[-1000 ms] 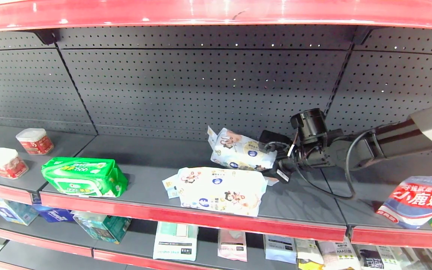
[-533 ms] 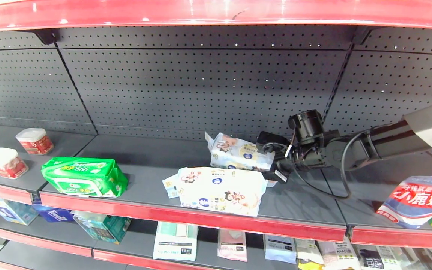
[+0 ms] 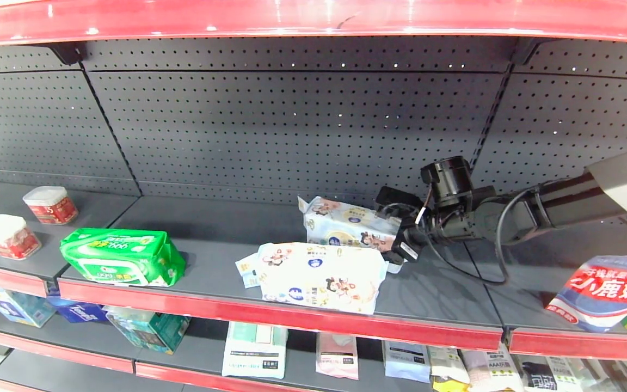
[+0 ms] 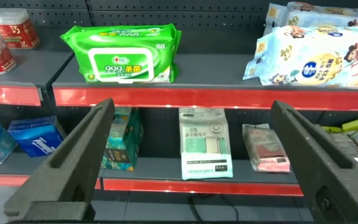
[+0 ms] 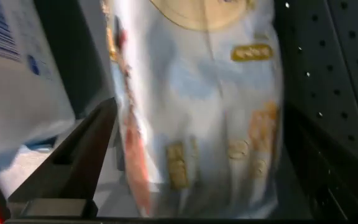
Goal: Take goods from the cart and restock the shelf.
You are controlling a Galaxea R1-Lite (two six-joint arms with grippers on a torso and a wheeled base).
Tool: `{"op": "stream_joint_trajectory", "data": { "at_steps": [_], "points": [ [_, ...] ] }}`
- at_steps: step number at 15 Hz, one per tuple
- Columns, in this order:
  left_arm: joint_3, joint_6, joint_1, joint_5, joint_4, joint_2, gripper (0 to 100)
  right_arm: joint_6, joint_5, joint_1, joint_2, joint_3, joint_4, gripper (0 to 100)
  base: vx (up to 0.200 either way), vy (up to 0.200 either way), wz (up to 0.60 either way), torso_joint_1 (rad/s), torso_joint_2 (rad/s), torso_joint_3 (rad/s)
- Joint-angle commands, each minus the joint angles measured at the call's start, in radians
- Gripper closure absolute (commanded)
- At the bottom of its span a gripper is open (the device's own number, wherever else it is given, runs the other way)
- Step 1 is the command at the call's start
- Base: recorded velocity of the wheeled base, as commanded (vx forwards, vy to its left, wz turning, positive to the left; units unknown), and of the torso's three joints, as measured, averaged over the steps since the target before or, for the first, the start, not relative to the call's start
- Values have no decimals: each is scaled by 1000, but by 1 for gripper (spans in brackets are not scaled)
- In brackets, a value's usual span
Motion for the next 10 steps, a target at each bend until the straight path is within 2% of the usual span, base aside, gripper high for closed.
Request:
{"op": "stream_joint_trajectory", "data": {
  "at_steps": [1,5,8,10],
  "points": [
    [0,0,0,0,0,2,0,2,-25,-16,-25,15,0,0,0,0,0,0,0,0],
    [0,0,0,0,0,-1,0,26,-85,-42,-73,90,-5,0,0,0,0,0,0,0],
    [0,0,0,0,0,-1,0,115,-137,-36,-79,99,-46,0,0,0,0,0,0,0],
    [0,0,0,0,0,-1,0,120,-158,-34,-79,98,-60,0,0,0,0,0,0,0]
  ]
}}
